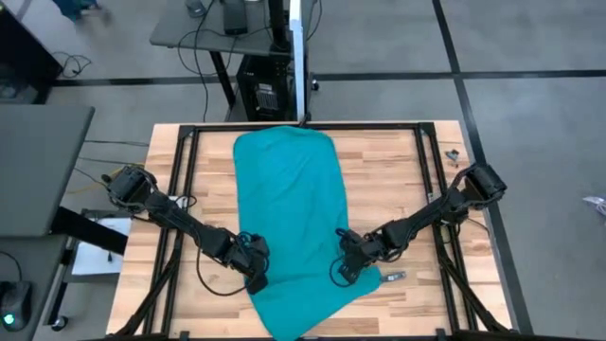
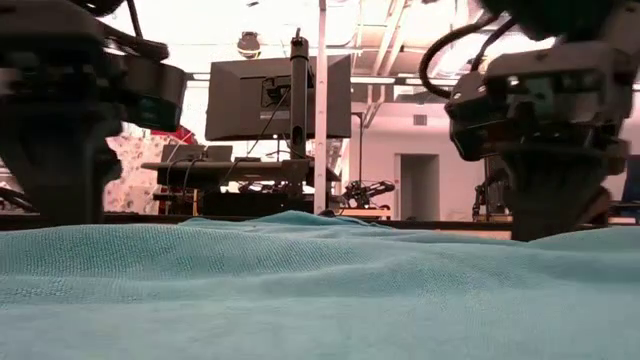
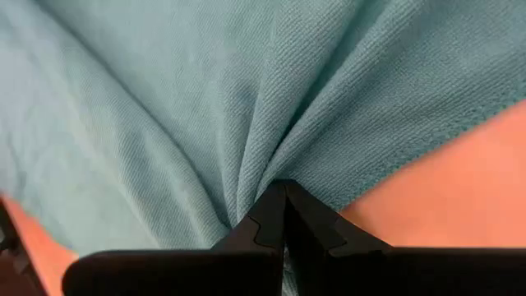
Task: Roll towel
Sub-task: Fold the blue towel
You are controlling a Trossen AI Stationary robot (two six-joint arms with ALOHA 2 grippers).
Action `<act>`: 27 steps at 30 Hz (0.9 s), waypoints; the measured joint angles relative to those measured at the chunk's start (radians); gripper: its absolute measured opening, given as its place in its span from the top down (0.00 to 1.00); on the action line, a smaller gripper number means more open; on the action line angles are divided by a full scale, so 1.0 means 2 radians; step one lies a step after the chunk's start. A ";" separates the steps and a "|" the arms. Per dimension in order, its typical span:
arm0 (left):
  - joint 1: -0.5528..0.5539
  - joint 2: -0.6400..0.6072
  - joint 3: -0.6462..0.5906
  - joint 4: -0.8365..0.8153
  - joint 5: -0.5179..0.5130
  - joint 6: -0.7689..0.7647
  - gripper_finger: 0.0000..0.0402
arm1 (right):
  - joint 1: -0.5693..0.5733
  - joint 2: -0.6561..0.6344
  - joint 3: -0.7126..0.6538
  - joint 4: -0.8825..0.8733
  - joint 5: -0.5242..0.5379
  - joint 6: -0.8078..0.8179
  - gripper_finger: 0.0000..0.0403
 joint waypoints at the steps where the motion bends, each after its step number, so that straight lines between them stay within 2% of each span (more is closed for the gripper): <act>1: -0.006 0.000 0.000 -0.012 0.002 0.003 0.55 | 0.004 0.000 0.002 0.000 0.001 0.008 1.00; 7: -0.036 -0.009 0.000 -0.075 0.009 0.019 0.55 | 0.016 0.001 0.006 0.005 0.010 0.042 1.00; 13: -0.069 -0.030 -0.002 -0.135 0.026 0.008 0.57 | 0.016 0.002 0.006 0.045 0.016 0.039 1.00; 19: -0.100 -0.047 -0.004 -0.139 0.033 -0.025 0.60 | 0.015 0.002 0.006 0.058 0.021 0.016 1.00; 22: -0.100 -0.066 -0.003 -0.141 0.036 -0.055 0.60 | 0.013 -0.003 0.006 0.059 0.014 0.001 1.00; 27: -0.077 -0.118 0.031 -0.143 -0.005 -0.066 0.60 | -0.034 -0.045 0.014 0.045 -0.026 -0.043 1.00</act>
